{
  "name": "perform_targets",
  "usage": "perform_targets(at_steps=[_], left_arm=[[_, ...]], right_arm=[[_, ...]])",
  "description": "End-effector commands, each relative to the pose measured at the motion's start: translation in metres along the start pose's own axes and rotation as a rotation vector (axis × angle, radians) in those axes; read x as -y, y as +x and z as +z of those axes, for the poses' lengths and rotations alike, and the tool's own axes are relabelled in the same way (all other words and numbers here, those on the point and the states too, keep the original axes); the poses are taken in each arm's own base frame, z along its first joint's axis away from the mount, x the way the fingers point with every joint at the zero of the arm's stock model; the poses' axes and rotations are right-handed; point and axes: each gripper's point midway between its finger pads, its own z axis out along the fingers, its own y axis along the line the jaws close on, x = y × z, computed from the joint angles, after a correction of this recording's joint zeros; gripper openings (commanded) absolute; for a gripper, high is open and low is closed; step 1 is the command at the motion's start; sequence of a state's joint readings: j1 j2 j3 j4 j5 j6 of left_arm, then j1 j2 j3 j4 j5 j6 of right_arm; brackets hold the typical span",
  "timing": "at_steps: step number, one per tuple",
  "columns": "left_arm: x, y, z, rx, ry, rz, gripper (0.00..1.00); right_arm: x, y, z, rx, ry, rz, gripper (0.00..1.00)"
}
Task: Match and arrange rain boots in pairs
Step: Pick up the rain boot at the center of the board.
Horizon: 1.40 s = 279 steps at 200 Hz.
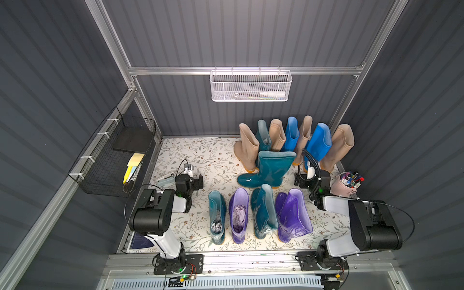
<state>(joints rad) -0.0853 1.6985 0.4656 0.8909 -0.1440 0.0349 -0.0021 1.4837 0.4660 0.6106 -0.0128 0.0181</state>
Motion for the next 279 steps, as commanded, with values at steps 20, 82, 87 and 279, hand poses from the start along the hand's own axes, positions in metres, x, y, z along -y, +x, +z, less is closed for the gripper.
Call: perform_targets(at_steps=[20,82,87,279], left_arm=[[0.001,0.001,0.002,-0.001,0.010,0.015,1.00],[-0.013,-0.011,0.003,-0.039,-0.066,-0.012,1.00],[-0.014,-0.018,0.003,-0.053,-0.071,-0.011,1.00],[0.159,-0.276,-0.153,-0.165,0.463,-0.273,0.99]], right_arm=[[-0.001,-0.009,0.001,0.016,-0.005,-0.005,0.99],[0.001,-0.033,-0.019,0.097,0.015,-0.002,0.99],[0.003,-0.036,-0.024,0.098,0.023,0.001,0.99],[-0.034,-0.160,-0.189,-0.038,-0.137,0.179,0.99]])
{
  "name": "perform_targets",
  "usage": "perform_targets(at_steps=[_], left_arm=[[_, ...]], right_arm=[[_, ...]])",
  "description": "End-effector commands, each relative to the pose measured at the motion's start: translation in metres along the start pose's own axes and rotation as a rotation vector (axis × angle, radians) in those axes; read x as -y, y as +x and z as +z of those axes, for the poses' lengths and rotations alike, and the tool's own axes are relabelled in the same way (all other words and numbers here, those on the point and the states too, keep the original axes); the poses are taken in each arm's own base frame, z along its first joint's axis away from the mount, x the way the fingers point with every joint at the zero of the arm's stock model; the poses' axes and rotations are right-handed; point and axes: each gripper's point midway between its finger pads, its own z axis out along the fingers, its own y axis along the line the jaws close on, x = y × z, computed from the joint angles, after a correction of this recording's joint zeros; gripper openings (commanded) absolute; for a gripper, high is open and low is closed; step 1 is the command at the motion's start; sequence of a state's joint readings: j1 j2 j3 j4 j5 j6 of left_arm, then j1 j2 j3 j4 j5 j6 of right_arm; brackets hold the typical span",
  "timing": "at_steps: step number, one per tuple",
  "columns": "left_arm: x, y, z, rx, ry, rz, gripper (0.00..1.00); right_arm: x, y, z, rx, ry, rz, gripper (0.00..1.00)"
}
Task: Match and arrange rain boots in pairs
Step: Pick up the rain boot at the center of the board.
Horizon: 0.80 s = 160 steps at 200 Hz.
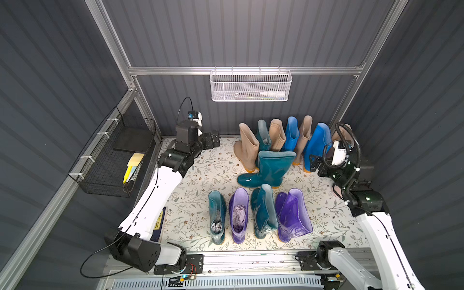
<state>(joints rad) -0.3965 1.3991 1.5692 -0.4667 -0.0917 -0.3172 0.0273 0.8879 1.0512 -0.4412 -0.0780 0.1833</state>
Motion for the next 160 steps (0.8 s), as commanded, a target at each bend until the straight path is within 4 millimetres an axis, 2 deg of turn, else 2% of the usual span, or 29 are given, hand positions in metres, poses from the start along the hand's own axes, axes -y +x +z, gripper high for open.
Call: perform_targets(at_steps=[1,20,47,75,107,160], left_arm=[[0.037,0.029,0.003,-0.173,0.103,-0.073,1.00],[0.079,0.039,0.006,-0.228,0.150,-0.031,0.99],[0.132,0.053,0.010,-0.276,0.186,-0.007,0.93],[0.165,0.072,0.019,-0.334,0.163,0.017,0.84],[0.179,0.094,0.027,-0.403,0.123,0.044,0.76],[0.173,0.116,0.036,-0.446,0.053,0.056,0.64]], right_arm=[[-0.006,0.020,-0.004,-0.159,-0.021,0.044,0.99],[-0.014,0.015,-0.004,-0.181,-0.056,0.078,0.95],[-0.022,0.008,-0.006,-0.218,-0.081,0.115,0.92],[-0.024,0.005,-0.009,-0.242,-0.083,0.116,0.92],[-0.024,0.010,-0.008,-0.253,-0.088,0.109,0.92],[-0.023,0.019,-0.007,-0.266,-0.091,0.105,0.92]])
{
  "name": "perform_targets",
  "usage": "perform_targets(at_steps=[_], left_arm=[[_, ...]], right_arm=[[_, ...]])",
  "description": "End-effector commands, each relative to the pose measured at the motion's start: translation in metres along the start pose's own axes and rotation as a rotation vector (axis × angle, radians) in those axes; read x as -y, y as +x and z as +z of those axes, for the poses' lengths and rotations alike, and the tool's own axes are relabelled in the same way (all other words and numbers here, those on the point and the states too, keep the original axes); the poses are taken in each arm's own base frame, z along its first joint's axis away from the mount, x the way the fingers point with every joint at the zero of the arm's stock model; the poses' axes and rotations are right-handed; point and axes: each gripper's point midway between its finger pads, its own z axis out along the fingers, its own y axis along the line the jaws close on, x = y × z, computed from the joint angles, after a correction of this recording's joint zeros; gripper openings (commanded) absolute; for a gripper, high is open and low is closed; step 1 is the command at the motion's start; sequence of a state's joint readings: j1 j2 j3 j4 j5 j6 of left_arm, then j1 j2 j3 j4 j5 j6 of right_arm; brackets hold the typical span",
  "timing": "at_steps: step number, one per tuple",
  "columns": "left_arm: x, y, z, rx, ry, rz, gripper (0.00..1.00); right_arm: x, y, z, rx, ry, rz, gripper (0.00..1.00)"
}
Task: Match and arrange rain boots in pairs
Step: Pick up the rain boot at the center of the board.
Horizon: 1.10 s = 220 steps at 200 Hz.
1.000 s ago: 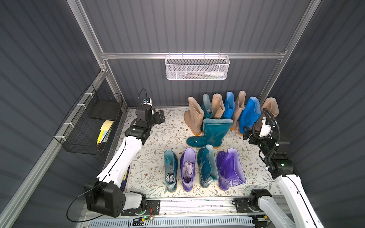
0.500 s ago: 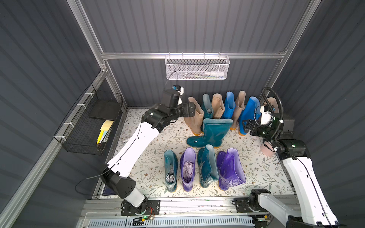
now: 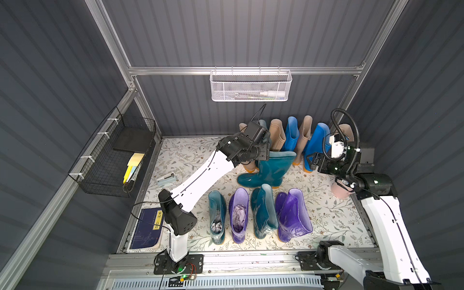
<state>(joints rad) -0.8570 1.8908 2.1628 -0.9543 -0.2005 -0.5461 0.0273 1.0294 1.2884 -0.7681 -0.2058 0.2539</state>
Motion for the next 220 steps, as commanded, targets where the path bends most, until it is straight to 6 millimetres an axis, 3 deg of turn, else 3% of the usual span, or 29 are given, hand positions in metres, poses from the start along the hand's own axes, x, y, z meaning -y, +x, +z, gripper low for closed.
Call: perform_targets(at_steps=[1,73,115,166,202,220], left_arm=[[-0.008,0.003,-0.001,-0.010,-0.054,-0.016,0.64],[-0.001,0.001,0.026,-0.023,-0.060,0.018,0.55],[-0.006,0.010,0.035,-0.069,-0.089,0.038,0.48],[-0.008,0.016,0.044,-0.096,-0.092,0.044,0.25],[-0.009,0.016,0.046,-0.100,-0.085,0.048,0.00],[-0.009,0.011,0.041,-0.088,-0.079,0.053,0.00]], right_arm=[[-0.002,0.007,0.000,-0.015,-0.017,0.000,0.92],[0.000,0.011,0.007,-0.024,-0.016,0.000,0.92],[0.003,0.014,0.008,-0.027,-0.004,-0.003,0.92],[0.005,0.016,0.008,-0.028,0.004,-0.001,0.92],[0.007,0.017,0.008,-0.026,0.015,-0.003,0.93],[0.007,0.016,0.008,-0.025,0.016,-0.003,0.94]])
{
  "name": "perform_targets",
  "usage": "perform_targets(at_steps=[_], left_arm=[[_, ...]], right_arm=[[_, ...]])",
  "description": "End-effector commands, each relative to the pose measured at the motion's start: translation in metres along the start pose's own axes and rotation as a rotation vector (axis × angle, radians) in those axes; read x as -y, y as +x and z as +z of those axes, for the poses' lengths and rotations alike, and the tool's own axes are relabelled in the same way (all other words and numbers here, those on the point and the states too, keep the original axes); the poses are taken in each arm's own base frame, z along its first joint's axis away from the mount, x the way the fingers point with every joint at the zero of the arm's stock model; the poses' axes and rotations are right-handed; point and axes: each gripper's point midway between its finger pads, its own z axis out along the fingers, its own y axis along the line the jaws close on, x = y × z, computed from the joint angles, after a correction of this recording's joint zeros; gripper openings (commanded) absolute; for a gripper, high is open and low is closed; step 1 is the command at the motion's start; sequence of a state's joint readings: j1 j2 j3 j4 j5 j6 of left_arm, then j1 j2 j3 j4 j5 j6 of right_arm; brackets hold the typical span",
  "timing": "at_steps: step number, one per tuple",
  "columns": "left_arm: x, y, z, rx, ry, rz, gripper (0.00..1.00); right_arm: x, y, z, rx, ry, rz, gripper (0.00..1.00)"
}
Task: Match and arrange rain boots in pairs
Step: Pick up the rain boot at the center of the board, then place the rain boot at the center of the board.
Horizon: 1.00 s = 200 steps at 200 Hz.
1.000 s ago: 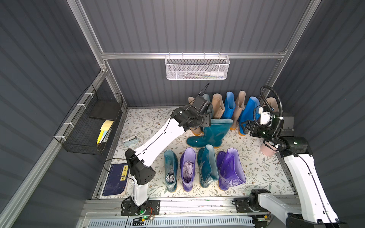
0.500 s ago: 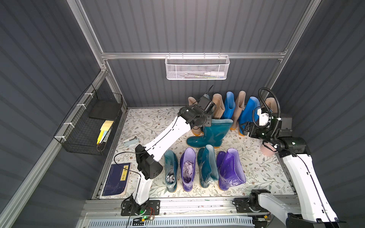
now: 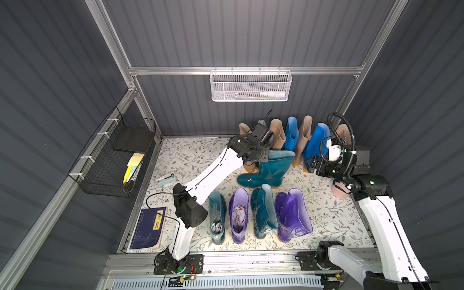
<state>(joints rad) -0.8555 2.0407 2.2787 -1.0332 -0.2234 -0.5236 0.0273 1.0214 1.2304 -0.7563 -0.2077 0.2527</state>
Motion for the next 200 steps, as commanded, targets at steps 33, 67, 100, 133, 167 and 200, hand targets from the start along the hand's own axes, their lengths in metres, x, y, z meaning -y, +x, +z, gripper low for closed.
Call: perform_targets(at_steps=[33,67,100,133,167,200], left_arm=[[-0.005,-0.020,-0.025,0.045,0.006,0.064,0.00],[-0.014,-0.034,-0.051,0.082,0.009,0.116,0.00],[-0.036,-0.042,-0.064,0.090,0.020,0.123,0.00],[-0.063,-0.052,-0.082,0.132,-0.020,0.142,0.00],[-0.097,-0.062,-0.097,0.161,-0.104,0.168,0.00],[-0.132,-0.073,-0.101,0.182,-0.166,0.174,0.00]], right_arm=[[0.003,-0.001,-0.003,0.017,0.018,-0.012,0.94],[0.003,-0.003,-0.003,0.025,0.023,-0.014,0.95],[0.002,-0.005,-0.001,0.025,0.019,-0.010,0.95],[0.001,-0.005,-0.001,0.023,0.014,-0.007,0.95],[-0.001,-0.005,-0.003,0.021,0.007,-0.005,0.95],[-0.002,-0.007,-0.005,0.026,0.002,-0.002,0.95]])
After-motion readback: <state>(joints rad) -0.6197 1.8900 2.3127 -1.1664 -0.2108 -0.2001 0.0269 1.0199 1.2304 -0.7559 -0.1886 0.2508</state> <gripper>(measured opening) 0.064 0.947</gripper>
